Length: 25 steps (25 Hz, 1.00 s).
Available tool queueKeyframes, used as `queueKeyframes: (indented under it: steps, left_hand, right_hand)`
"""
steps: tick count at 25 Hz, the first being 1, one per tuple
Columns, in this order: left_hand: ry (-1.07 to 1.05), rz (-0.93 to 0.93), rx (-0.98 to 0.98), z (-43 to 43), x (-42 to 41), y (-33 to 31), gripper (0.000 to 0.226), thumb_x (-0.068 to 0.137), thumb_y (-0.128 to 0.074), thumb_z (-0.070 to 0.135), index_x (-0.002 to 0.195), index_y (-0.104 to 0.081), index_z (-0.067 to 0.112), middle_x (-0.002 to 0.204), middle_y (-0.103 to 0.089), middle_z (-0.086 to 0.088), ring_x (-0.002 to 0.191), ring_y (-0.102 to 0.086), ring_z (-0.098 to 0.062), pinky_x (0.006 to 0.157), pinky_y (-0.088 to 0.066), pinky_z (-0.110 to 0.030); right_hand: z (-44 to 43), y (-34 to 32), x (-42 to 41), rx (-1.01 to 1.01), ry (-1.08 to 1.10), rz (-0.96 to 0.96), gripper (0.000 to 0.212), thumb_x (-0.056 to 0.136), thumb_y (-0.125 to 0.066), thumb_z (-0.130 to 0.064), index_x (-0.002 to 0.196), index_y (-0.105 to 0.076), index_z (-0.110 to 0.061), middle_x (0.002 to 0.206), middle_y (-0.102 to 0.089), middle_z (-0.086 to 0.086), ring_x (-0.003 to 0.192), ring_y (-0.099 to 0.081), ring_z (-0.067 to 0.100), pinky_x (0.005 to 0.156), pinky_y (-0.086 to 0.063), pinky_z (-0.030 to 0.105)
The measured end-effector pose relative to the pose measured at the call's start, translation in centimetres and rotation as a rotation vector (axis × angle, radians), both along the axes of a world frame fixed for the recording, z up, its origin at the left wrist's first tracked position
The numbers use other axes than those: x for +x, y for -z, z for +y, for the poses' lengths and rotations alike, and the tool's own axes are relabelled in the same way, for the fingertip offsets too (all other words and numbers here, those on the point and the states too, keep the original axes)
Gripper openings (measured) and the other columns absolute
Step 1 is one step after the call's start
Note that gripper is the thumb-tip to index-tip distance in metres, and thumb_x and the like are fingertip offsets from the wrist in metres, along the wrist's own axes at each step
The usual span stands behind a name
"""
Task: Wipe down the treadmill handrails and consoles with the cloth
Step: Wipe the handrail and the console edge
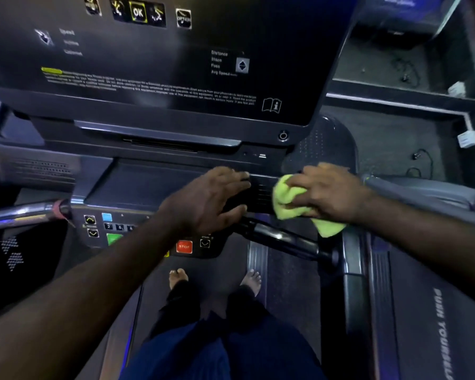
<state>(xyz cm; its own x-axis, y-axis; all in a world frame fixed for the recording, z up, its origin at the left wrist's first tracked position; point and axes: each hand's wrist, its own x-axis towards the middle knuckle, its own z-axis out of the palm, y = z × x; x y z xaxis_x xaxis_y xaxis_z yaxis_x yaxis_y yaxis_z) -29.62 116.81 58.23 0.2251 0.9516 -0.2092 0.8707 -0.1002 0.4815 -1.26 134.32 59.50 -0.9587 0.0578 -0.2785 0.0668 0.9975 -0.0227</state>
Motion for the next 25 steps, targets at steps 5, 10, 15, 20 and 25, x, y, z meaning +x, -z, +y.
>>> queueKeyframes:
  steps: [5,10,15,20,25]
  left_hand:
    - [-0.009,-0.039,0.019,0.5,0.6,0.1,0.093,0.091,-0.064,0.065,0.159,-0.032,0.011,0.162,-0.034,-0.008,0.149,-0.029,-0.023,0.126,-0.028,-0.039]
    - [-0.039,-0.131,0.041,0.2,0.4,-0.1,0.091,0.084,-0.074,0.063,0.153,-0.036,0.018,0.153,-0.035,0.000,0.142,-0.030,-0.016,0.119,-0.034,-0.034]
    - [-0.088,-0.128,0.042,0.7,0.4,0.2,0.106,0.077,-0.080,0.065,0.157,-0.029,0.017,0.157,-0.034,-0.001,0.145,-0.027,-0.015,0.119,-0.030,-0.030]
    - [-0.098,-0.113,0.041,0.3,0.4,0.4,0.114,0.077,-0.079,0.068,0.160,-0.027,0.009,0.159,-0.035,-0.007,0.146,-0.027,-0.019,0.121,-0.029,-0.032]
    - [-0.098,-0.101,-0.016,0.5,0.3,0.1,0.118,0.075,-0.076,0.075,0.161,-0.018,0.018,0.162,-0.027,0.000,0.148,-0.023,-0.014,0.120,-0.032,-0.035]
  right_hand:
    - [-3.9,0.6,-4.0,0.151,0.248,-0.006,0.032,0.069,-0.079,-0.040,0.101,-0.078,-0.035,0.113,-0.064,0.002,0.080,-0.061,0.029,0.068,-0.050,0.038]
    - [-3.4,0.0,-2.3,0.114,0.262,-0.053,0.035,0.070,-0.082,-0.040,0.104,-0.075,-0.036,0.113,-0.062,0.002,0.080,-0.060,0.028,0.065,-0.050,0.038]
    - [-3.3,0.0,-2.4,0.206,0.275,-0.046,0.027,0.075,-0.070,-0.038,0.101,-0.076,-0.034,0.107,-0.061,0.000,0.077,-0.060,0.029,0.066,-0.052,0.038]
    - [-5.3,1.1,-6.5,0.140,0.230,0.032,0.026,0.068,-0.080,-0.031,0.093,-0.077,-0.026,0.101,-0.062,0.003,0.072,-0.059,0.030,0.061,-0.049,0.038]
    - [-2.6,-0.5,0.5,0.231,0.271,-0.038,0.025,0.076,-0.068,-0.038,0.099,-0.076,-0.034,0.103,-0.060,-0.002,0.077,-0.062,0.028,0.066,-0.051,0.037]
